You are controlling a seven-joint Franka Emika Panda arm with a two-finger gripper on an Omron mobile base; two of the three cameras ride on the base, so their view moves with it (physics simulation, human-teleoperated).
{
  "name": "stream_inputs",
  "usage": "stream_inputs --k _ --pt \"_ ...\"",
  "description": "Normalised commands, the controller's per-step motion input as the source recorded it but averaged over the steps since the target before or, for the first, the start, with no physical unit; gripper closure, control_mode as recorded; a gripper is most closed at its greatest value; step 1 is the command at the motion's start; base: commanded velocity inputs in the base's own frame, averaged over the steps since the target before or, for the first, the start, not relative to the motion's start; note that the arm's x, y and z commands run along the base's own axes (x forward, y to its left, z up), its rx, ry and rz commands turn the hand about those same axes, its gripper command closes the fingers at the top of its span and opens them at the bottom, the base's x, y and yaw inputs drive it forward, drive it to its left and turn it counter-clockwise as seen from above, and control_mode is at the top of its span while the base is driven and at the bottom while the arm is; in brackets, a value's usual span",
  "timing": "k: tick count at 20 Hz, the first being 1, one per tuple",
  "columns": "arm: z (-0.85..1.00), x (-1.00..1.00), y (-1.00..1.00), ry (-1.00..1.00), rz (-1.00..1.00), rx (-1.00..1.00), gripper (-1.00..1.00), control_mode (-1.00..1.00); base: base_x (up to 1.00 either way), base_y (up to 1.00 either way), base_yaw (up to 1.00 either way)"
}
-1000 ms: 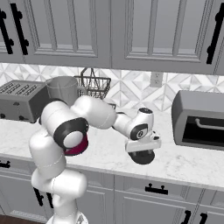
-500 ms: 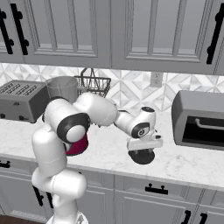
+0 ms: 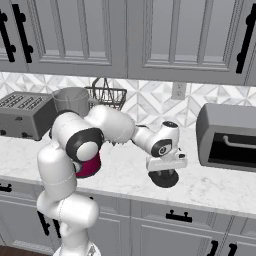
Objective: Close the lid blender by securely placing the lid on top.
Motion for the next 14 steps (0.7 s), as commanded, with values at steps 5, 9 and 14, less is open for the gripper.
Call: stream_inputs --k 5,9,14 --pt "0.00 -0.05 0.00 0.00 0.00 0.00 1.00 -1.00 0.00 0.00 0.00" --pt "0.15 -0.11 -0.05 -0.03 0.00 0.03 1.00 -1.00 0.00 0.00 0.00" --pt "0.93 -0.19 -0.05 -0.21 0.00 0.14 1.00 -1.00 0.00 0.00 0.00"
